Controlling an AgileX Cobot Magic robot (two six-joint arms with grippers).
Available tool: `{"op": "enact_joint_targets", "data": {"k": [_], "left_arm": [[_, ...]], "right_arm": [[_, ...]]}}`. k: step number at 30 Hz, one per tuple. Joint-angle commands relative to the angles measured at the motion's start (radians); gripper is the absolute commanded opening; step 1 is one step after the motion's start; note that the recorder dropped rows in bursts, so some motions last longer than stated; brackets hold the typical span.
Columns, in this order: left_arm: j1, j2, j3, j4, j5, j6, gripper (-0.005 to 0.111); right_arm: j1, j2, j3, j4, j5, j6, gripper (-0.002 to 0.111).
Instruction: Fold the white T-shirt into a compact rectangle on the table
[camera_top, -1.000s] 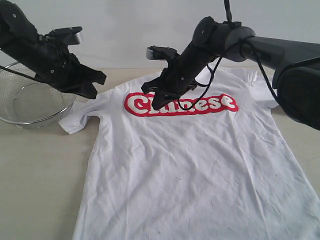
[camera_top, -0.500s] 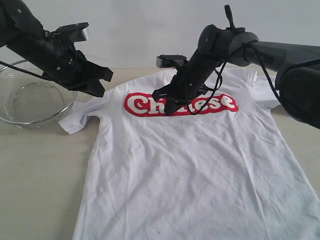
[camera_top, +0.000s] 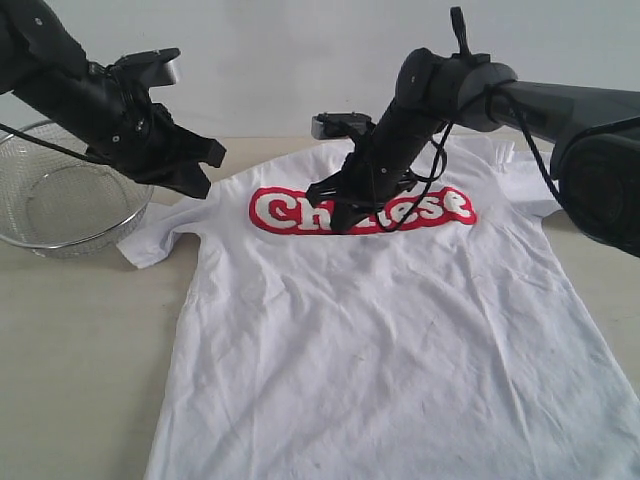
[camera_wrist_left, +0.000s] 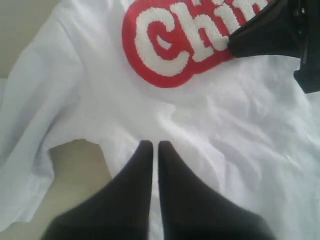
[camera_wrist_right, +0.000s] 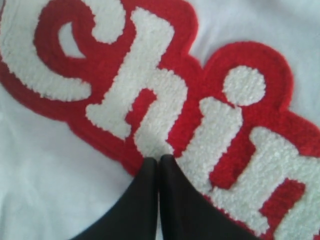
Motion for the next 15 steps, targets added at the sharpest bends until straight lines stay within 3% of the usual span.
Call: {"op": "enact_joint_targets", "data": {"k": [1,15], "left_arm": [[-0.003,-0.022,-0.009,0.014,0.044,0.008,0.004],[-0.003,-0.084,-0.009,0.04,0.102,0.005,0.004]], "right_arm": [[-0.002,0.019,0.012,-0.075,0.106,-0.007,0.0],[-0.002,-0.038,0.012,-0.09,0.153,-0.01,0.0]]}}
